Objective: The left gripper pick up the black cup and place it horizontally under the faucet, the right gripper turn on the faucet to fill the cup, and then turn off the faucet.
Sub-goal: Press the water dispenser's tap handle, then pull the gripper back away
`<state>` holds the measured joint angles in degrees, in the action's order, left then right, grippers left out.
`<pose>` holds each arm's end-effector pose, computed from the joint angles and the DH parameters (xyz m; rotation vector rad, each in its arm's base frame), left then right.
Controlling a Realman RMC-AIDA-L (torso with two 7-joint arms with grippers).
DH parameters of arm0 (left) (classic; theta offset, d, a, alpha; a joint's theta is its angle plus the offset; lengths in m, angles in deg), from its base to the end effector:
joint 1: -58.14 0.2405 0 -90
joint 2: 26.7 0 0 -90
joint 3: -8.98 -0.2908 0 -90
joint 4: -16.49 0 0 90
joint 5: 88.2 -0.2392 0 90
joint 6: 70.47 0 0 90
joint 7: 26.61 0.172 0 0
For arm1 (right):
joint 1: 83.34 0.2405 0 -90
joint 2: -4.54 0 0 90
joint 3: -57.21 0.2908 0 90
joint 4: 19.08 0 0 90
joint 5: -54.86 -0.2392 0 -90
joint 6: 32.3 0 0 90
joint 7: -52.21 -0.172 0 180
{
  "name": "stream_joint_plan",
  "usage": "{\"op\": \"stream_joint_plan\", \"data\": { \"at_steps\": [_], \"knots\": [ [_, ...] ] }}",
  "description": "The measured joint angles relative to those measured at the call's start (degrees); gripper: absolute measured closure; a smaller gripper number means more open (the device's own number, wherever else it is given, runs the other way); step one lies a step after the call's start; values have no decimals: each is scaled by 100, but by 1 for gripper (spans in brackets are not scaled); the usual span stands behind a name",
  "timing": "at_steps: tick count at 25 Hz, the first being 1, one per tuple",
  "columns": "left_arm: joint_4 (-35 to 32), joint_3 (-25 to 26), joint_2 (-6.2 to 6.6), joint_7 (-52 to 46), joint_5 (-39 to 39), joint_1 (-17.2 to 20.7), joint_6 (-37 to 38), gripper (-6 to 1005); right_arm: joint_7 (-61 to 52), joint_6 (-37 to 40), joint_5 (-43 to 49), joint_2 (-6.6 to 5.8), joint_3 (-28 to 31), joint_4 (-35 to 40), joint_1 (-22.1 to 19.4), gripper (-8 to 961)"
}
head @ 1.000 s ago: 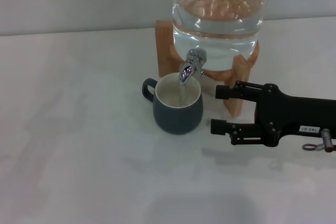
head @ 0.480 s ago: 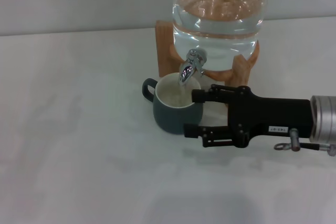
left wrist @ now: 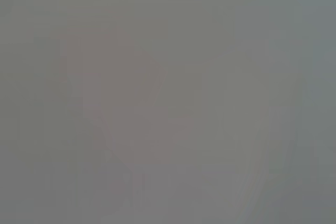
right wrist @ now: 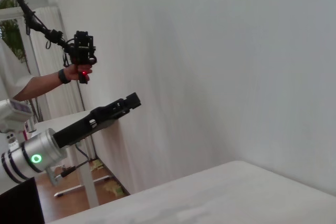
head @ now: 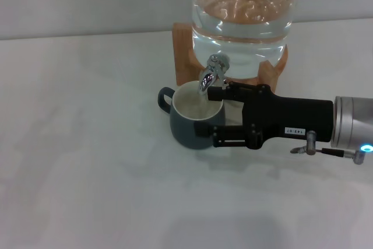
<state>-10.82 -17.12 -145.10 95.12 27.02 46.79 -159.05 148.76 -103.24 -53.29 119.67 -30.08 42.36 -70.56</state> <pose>-0.4077 0.3037 0.0948 -1.5461 -0.5678 -1.1391 0.2195 0.3478 -0.0516 -2.6687 0.4374 0.9387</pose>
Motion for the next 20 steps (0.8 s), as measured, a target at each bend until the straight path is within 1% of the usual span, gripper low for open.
{"op": "stream_joint_plan", "data": {
  "at_steps": [10,15,20],
  "knots": [
    [-19,8,20,0,-4,-7,0,531,-9,113,-127,-5,-21,8,-12,114],
    [-2,2,61,0,-7,-41,5,530,-9,115,-128,-8,-10,14,-13,114],
    [5,3,63,0,-10,-42,8,530,-8,124,-128,-13,28,17,-13,114]
  ]
}}
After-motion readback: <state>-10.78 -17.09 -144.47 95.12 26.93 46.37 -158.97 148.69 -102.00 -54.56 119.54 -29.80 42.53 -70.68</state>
